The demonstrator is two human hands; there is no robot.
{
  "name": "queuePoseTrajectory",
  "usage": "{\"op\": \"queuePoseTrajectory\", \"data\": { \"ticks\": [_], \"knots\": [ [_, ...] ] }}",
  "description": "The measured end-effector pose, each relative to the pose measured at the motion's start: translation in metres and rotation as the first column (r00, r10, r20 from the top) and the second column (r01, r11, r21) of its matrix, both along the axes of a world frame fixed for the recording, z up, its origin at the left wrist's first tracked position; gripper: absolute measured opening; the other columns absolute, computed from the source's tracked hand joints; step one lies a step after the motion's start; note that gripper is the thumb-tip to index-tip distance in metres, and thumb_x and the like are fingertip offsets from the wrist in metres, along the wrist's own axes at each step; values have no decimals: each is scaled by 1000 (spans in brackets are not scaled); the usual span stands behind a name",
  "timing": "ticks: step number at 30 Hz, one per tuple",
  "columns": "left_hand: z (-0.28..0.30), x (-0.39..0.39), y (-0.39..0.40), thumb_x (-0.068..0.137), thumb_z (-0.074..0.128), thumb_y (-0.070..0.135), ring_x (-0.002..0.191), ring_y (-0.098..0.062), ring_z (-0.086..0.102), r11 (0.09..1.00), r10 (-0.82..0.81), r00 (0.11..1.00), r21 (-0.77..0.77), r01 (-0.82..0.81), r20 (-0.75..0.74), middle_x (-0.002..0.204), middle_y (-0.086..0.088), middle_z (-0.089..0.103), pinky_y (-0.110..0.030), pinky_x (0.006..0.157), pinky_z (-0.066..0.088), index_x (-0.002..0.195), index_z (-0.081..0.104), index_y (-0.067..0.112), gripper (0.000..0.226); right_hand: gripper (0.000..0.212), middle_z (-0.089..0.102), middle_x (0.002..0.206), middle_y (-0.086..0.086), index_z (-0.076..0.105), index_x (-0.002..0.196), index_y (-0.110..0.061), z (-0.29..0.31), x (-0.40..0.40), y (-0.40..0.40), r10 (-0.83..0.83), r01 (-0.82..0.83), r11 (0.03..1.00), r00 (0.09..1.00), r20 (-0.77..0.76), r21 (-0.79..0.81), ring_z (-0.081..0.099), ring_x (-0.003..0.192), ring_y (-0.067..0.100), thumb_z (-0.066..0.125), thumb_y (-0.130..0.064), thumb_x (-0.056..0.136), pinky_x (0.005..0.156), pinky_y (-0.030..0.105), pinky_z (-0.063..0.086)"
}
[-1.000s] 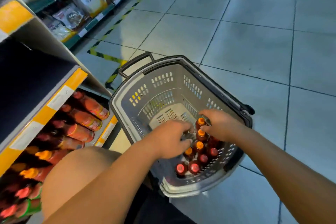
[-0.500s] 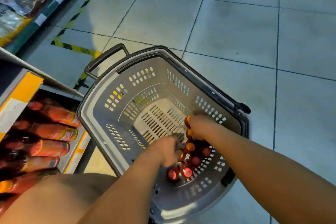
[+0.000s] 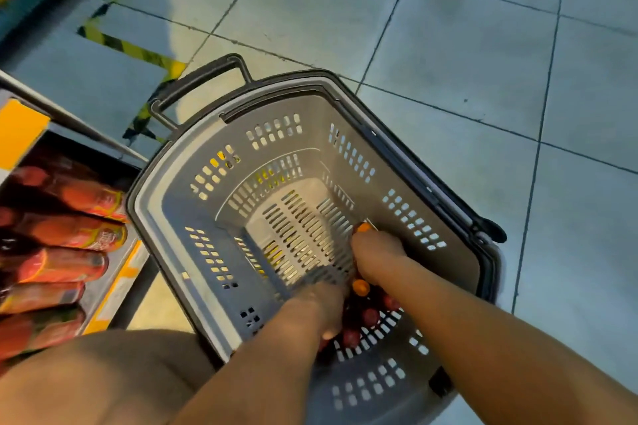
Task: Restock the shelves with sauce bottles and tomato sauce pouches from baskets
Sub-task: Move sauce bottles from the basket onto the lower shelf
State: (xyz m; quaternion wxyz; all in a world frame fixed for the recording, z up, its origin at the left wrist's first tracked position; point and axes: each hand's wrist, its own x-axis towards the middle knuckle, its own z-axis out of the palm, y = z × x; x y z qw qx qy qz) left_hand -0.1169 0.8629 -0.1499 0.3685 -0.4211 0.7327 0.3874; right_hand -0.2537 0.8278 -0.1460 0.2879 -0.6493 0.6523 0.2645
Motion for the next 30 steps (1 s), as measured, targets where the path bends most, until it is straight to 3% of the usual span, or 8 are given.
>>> {"op": "queuePoseTrajectory", "data": {
  "ticks": [5, 10, 15, 18, 23, 30],
  "knots": [
    [-2, -2, 1, 88, 68, -3, 119, -30, 62, 999, -25, 1000, 44, 25, -3, 134, -12, 62, -36, 84, 50, 145, 49, 13, 62, 17, 63, 120, 11, 61, 115, -15, -3, -1, -3, 21, -21, 1000, 1000, 11, 21, 63, 108, 34, 54, -16, 100, 81, 43, 50],
    [4, 4, 1, 90, 65, -5, 122, -30, 60, 995, -40, 999, 87, 39, 18, 138, -13, 60, -35, 86, 49, 148, 47, 11, 64, 18, 62, 120, 11, 60, 116, -15, -3, 0, -2, 35, -35, 999, 999, 10, 24, 63, 108, 34, 57, -16, 98, 83, 45, 51],
    [11, 0, 1, 94, 62, 6, 116, -28, 62, 996, 5, 1000, 94, -6, 10, 131, -11, 63, -38, 89, 51, 141, 52, 16, 48, 17, 62, 115, 9, 61, 115, -16, -5, -1, -3, 28, -28, 1000, 1000, 3, 11, 63, 104, 31, 57, -15, 98, 76, 41, 47],
    [15, -2, -1, 98, 58, 18, 113, -28, 63, 998, 49, 999, 27, -49, -17, 127, -10, 65, -39, 87, 52, 135, 55, 19, 38, 17, 62, 113, 9, 61, 115, -16, -7, -1, -2, 30, -30, 1000, 1000, -8, 6, 63, 102, 31, 58, -14, 98, 75, 40, 48],
    [23, 7, -2, 92, 68, 14, 121, -32, 59, 990, 28, 1000, -136, -29, -7, 130, -11, 60, -49, 98, 53, 141, 42, 21, 56, 26, 62, 118, 11, 61, 121, -13, -10, -1, -3, 56, -56, 998, 997, -51, 8, 65, 104, 31, 56, -5, 97, 76, 41, 52],
    [54, 28, -8, 95, 58, 15, 107, -35, 65, 922, 208, 972, -309, -232, -109, 115, -11, 67, -43, 76, 49, 132, 41, 19, 41, 6, 65, 108, 8, 60, 104, -16, -10, -5, 6, 28, -28, 1000, 999, -27, -5, 65, 96, 30, 57, -14, 99, 81, 41, 54]
  ]
}}
